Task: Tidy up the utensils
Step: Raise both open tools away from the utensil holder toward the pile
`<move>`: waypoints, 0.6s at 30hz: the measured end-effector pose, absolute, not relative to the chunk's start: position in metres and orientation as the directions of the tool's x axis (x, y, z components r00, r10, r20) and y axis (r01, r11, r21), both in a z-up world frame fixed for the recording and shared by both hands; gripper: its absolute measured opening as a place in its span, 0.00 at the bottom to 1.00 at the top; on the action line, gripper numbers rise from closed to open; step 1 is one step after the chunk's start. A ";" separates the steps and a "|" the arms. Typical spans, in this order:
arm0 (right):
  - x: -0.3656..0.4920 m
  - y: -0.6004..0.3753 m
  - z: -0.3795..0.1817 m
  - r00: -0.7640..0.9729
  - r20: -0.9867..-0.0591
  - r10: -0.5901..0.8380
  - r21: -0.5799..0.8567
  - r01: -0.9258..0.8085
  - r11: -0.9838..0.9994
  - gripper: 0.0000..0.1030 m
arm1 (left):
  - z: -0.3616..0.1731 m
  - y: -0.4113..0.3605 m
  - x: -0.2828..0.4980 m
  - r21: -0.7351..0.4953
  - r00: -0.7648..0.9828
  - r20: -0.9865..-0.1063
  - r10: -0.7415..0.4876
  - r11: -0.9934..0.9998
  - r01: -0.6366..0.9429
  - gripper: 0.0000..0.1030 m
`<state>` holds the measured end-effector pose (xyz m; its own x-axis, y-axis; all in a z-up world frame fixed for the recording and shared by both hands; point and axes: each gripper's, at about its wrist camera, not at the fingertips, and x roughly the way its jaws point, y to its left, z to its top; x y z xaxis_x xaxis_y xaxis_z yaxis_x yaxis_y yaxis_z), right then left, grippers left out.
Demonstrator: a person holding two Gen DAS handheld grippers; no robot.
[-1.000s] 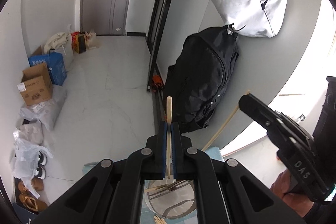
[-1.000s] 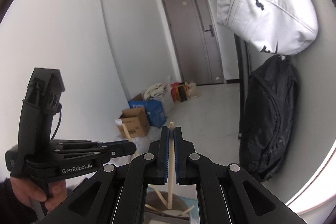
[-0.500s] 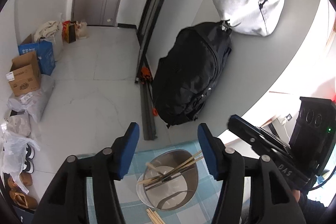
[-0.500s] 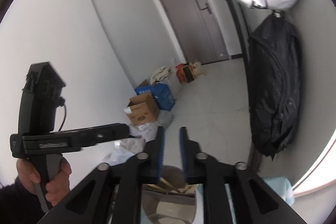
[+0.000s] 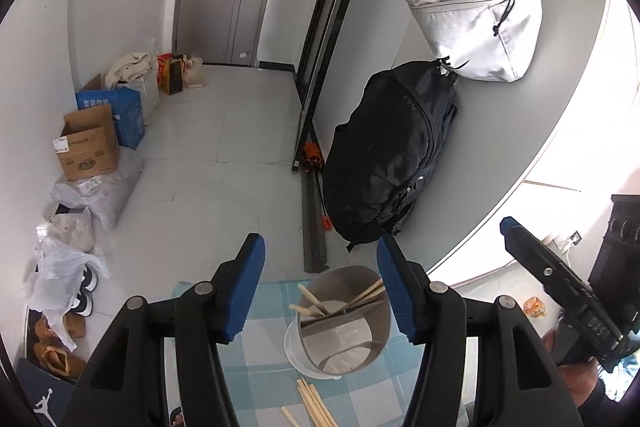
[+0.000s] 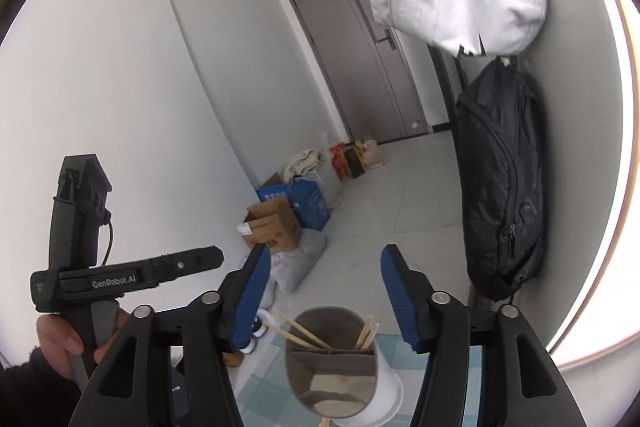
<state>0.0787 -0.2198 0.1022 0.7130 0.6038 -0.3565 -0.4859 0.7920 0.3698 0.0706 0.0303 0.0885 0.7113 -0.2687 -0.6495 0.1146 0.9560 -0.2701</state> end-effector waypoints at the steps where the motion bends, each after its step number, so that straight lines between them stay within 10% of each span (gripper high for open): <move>1: 0.074 -0.220 0.105 0.713 -0.351 0.607 0.369 -0.490 0.790 0.65 | 0.090 0.029 0.069 -0.261 0.714 -0.650 -0.259 0.959 0.111 0.52; 18: 0.003 -0.232 0.106 0.723 -0.326 0.609 0.342 -0.511 0.789 0.91 | 0.083 0.009 0.007 -0.197 0.750 -0.633 -0.191 0.977 0.083 0.66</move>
<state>0.0029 -0.2315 0.1061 0.7228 0.6094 -0.3259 -0.5106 0.7887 0.3424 0.0074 0.0094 0.0835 0.7503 -0.1914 -0.6328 0.0827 0.9768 -0.1974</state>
